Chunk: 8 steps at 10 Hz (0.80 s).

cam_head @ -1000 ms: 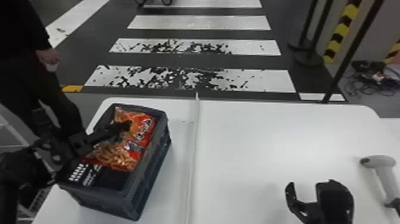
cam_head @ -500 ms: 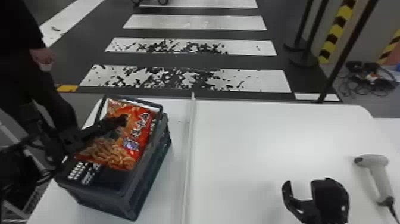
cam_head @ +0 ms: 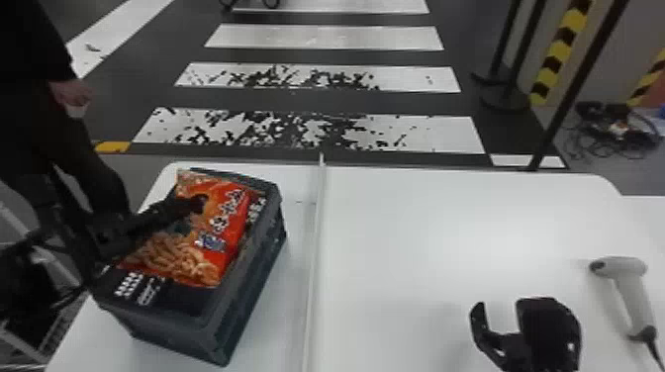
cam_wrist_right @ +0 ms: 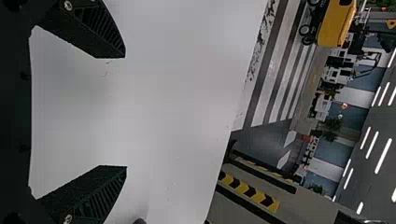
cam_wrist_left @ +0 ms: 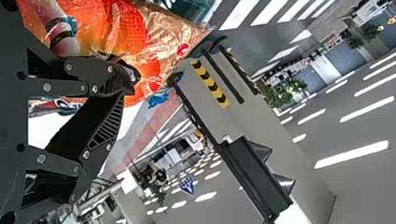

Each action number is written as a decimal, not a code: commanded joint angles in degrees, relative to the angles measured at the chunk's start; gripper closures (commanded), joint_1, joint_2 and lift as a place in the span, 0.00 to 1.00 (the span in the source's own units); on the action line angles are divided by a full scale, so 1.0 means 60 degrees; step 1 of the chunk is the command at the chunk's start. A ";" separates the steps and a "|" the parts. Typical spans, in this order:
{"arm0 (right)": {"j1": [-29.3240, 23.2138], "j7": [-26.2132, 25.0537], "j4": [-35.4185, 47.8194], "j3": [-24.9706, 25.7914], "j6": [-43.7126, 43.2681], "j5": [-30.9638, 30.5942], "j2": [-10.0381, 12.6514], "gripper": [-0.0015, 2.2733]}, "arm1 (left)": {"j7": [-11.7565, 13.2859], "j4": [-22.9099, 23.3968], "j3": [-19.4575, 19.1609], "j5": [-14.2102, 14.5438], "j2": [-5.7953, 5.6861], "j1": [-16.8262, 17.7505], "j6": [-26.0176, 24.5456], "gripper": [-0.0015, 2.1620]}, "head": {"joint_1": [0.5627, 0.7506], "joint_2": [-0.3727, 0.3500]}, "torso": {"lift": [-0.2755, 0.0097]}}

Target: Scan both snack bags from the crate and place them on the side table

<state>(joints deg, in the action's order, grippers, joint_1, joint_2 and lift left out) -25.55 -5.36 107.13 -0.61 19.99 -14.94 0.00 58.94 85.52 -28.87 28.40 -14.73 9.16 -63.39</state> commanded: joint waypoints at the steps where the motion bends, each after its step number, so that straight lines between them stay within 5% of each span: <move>1: 0.0025 0.0000 -0.0072 0.0000 -0.0027 -0.0029 0.0009 0.03 | 0.0035 -0.0044 0.0007 0.0043 -0.0005 -0.0076 -0.0004 0.99 | 0.70 0.58 | 0.62; 4: 0.0025 0.0000 -0.0101 0.0029 -0.0027 -0.0058 0.0009 0.03 | 0.0021 0.0190 -0.0345 0.0819 -0.0005 -0.0325 -0.0151 0.99 | 0.70 0.57 | 0.62; 8: 0.0025 0.0000 -0.0101 0.0014 -0.0056 -0.0058 0.0009 0.03 | -0.0448 0.1948 -0.1063 0.1581 0.0039 -0.0369 -0.1615 0.99 | 0.70 0.59 | 0.62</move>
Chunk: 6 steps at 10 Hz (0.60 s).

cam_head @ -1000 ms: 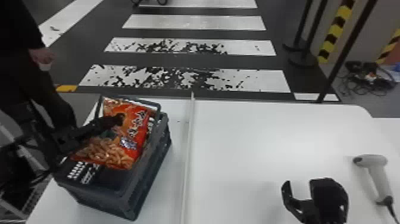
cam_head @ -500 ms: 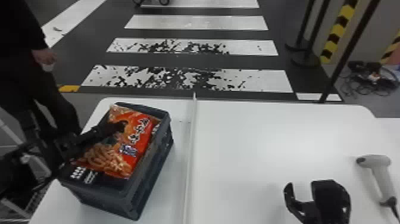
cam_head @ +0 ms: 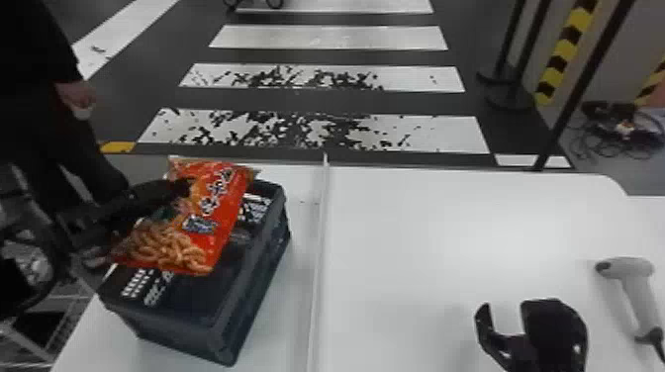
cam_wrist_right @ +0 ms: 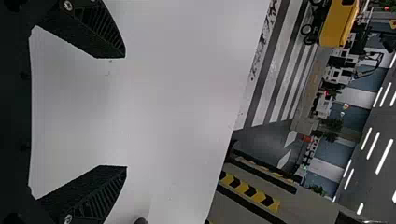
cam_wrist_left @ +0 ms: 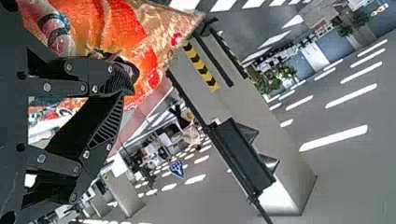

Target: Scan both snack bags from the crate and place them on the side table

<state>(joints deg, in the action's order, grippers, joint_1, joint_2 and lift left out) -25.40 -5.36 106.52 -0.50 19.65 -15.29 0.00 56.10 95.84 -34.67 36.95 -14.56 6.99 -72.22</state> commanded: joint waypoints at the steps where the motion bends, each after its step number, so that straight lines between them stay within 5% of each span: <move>1: 0.0014 0.0000 0.0000 -0.0020 0.0000 0.0000 0.0009 0.03 | -0.0239 0.0477 -0.0154 0.0712 0.0024 -0.0184 -0.0174 0.99 | 0.70 0.59 | 0.62; 3: 0.0014 0.0000 0.0015 -0.0005 0.0000 0.0000 0.0009 0.03 | -0.0899 0.1063 0.0022 0.1020 0.0347 -0.0448 -0.0115 0.99 | 0.70 0.58 | 0.62; 6: -0.0030 -0.0015 0.0074 0.0024 -0.0029 0.0015 0.0009 0.03 | -0.1748 0.1561 0.1003 0.1181 0.1343 -0.0448 0.0324 0.99 | 0.70 0.51 | 0.62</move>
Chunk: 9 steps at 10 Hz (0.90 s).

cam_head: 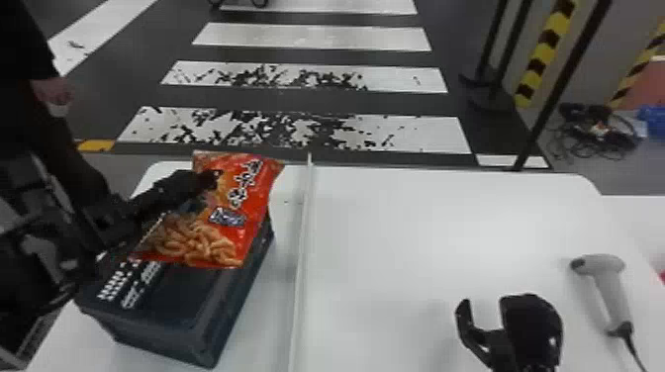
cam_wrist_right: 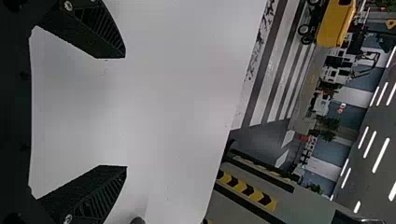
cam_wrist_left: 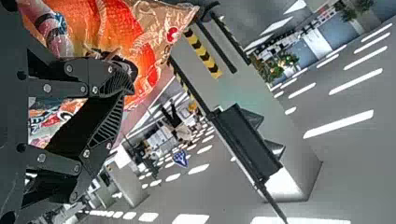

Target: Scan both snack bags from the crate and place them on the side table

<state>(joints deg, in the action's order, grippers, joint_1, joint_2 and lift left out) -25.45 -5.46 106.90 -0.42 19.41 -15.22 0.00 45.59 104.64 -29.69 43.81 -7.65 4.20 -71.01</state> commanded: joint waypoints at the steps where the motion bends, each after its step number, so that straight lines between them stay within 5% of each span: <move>1: -0.0021 -0.0027 0.0025 0.0026 -0.0019 0.0032 0.0009 0.03 | -0.0377 0.0299 0.0670 0.0067 0.0528 0.0047 0.0386 0.99 | 0.70 0.46 | 0.62; 4: -0.0050 -0.0027 0.0113 0.0084 -0.0019 0.0178 0.0009 0.03 | -0.1885 0.0489 0.3058 0.0389 0.0587 0.0033 0.2789 0.99 | 0.70 0.34 | 0.62; 6: -0.0094 -0.0042 0.0318 0.0114 -0.0019 0.0310 0.0009 0.03 | -0.2911 0.0387 0.4757 -0.0138 0.0602 0.0121 0.4664 0.99 | 0.70 0.24 | 0.62; 9: -0.0109 -0.0086 0.0479 0.0290 -0.0019 0.0530 0.0009 0.03 | -0.4185 -0.0536 0.6823 -0.0299 0.0602 0.0296 0.7242 0.99 | 0.70 0.15 | 0.62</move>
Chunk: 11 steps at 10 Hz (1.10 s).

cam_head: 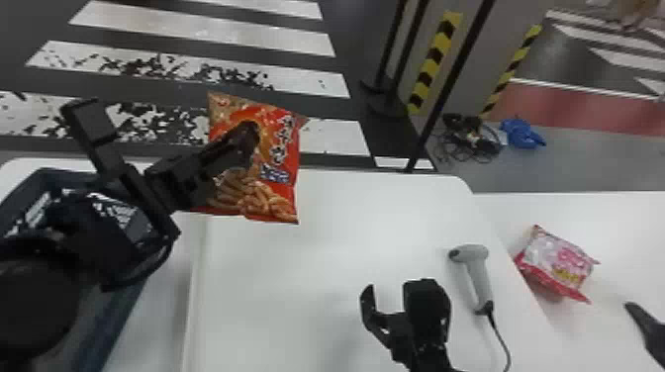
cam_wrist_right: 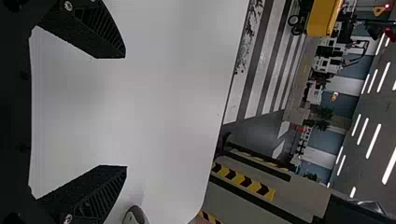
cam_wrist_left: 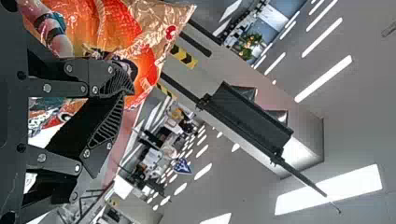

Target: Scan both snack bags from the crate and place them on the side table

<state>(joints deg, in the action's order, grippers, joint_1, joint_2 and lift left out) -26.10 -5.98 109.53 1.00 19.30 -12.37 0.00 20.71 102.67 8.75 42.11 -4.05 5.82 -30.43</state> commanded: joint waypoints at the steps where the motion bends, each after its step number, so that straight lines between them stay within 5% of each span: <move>1: -0.0015 0.0001 0.0188 0.0140 0.0028 0.0142 0.0009 0.03 | -0.0316 -0.0573 0.0914 -0.0060 0.0000 0.0070 0.0977 0.99 | 0.70 0.11 | 0.62; 4: -0.0015 -0.0014 0.0364 0.0331 0.0058 0.0362 0.0009 0.03 | -0.0917 -0.1642 0.2144 -0.0060 0.0015 0.0158 0.2266 0.99 | 0.70 0.03 | 0.62; 11: 0.0102 -0.0058 0.0584 0.0887 0.0233 0.0655 0.0009 0.03 | -0.2001 -0.3781 0.4151 0.0087 0.0191 0.0056 0.4287 0.99 | 0.70 0.03 | 0.62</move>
<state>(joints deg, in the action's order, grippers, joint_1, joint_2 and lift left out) -25.65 -6.32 112.98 6.00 20.61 -8.53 0.00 8.88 81.01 32.73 42.48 -2.90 6.21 -5.86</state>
